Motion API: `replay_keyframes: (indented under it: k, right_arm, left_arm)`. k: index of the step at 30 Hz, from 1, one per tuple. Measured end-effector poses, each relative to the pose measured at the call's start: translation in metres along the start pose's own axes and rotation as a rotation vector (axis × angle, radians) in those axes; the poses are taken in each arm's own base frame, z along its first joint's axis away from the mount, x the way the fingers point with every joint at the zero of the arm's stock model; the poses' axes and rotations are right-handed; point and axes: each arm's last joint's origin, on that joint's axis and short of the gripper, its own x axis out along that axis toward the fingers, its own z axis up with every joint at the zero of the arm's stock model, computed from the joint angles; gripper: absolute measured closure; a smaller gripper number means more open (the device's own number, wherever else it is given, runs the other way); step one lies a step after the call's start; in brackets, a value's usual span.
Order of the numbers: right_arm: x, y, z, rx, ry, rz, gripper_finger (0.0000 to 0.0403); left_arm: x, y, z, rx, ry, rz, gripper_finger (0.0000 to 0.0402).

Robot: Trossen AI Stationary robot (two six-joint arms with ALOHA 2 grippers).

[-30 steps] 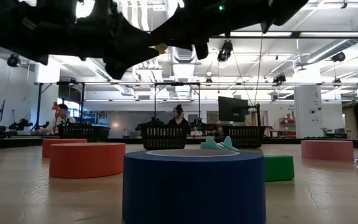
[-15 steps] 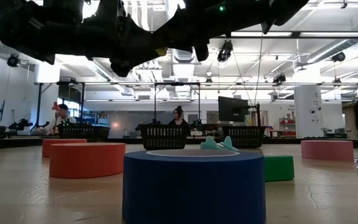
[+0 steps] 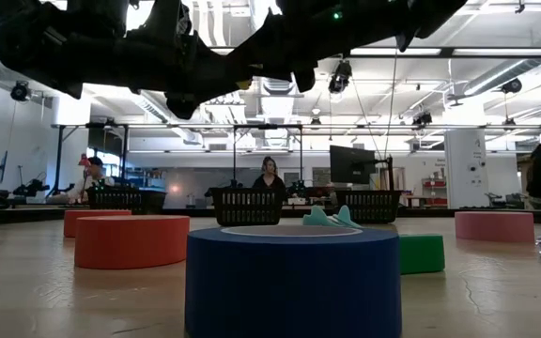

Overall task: Pick and place Stapler, Stapler remover, tape
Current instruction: Put the yellow stapler into the left black bin

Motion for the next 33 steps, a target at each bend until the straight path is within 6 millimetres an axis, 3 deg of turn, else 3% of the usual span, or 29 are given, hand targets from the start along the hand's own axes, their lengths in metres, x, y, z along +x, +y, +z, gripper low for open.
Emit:
replay_keyframes:
  k: [11,21,28,33]
  right_arm:
    - [-0.004,-0.001,0.005,-0.051,-0.006,-0.009,0.0203]
    - [-0.034,-0.004,0.030,-0.102,0.018,-0.005,0.0176]
    - [-0.055,-0.007,0.020,0.004,0.256,-0.031,0.0174]
    - [-0.054,-0.009,0.003,0.068,0.391,-0.069,0.0174]
  left_arm:
    - [0.000,0.000,-0.001,0.001,0.009,-0.002,0.0320]
    - [0.000,0.007,0.000,0.009,-0.001,0.140,0.0316]
    - [-0.006,0.031,0.009,0.027,0.071,0.255,0.0316]
    - [-0.016,0.062,0.021,0.065,0.287,0.446,0.0316]
